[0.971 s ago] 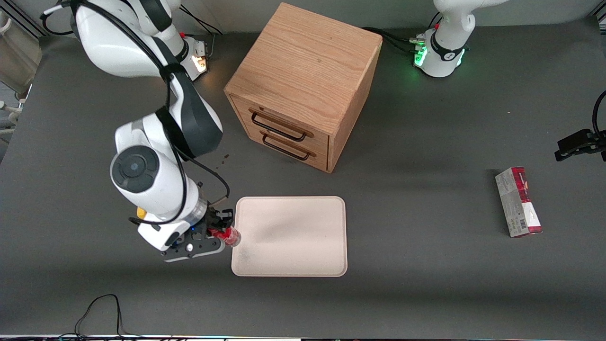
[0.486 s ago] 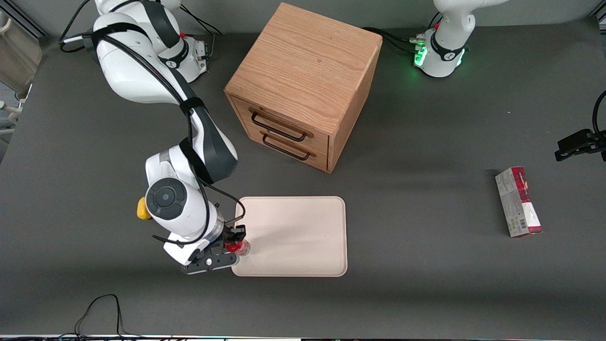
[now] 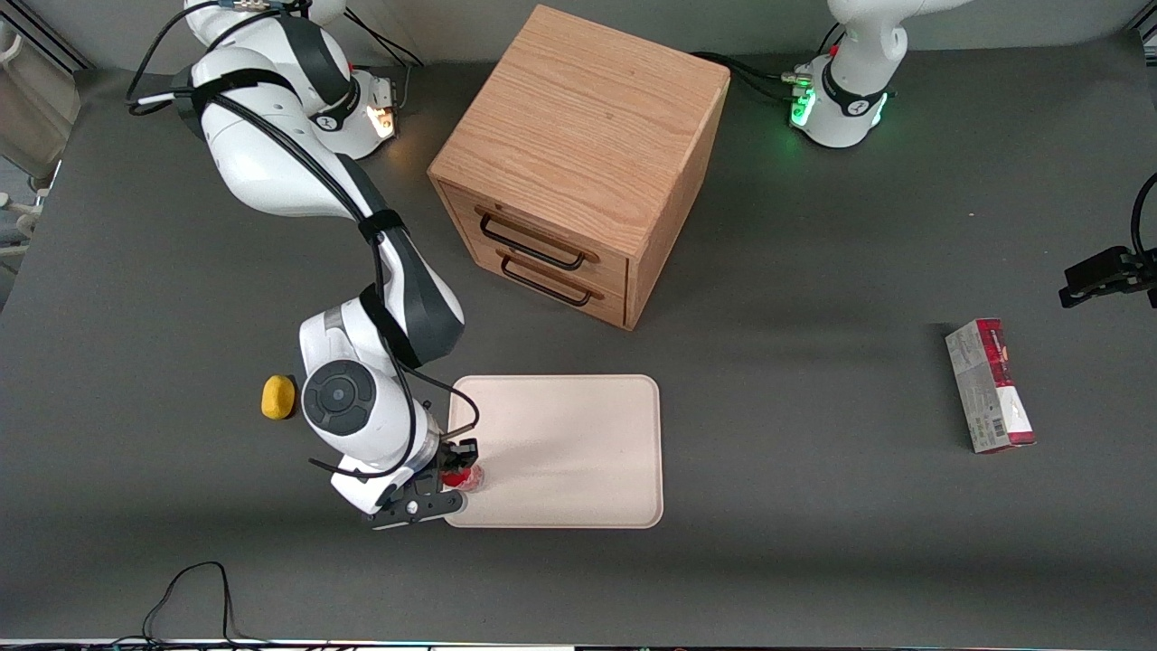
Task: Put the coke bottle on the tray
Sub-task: 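Lower the bottle onto the tray's edge and open the right gripper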
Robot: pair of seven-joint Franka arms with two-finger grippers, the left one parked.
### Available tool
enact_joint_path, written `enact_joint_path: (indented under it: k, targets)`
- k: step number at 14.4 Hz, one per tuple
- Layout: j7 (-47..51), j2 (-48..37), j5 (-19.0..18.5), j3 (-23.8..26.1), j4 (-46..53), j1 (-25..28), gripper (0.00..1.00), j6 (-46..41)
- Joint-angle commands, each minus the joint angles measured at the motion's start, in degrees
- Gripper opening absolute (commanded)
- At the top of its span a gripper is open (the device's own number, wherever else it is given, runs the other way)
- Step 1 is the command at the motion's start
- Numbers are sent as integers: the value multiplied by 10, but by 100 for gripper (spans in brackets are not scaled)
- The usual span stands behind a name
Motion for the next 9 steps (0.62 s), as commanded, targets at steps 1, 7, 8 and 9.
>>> enact_joint_path:
  k: [1, 7, 8, 9]
  targets:
    - [12, 9, -7, 2, 21, -1, 31, 1]
    - [14, -29, -7, 1, 21, -1, 100, -51]
    - [14, -47, -7, 0, 21, -1, 100, -75]
    - [13, -62, -6, -1, 21, -3, 100, -97]
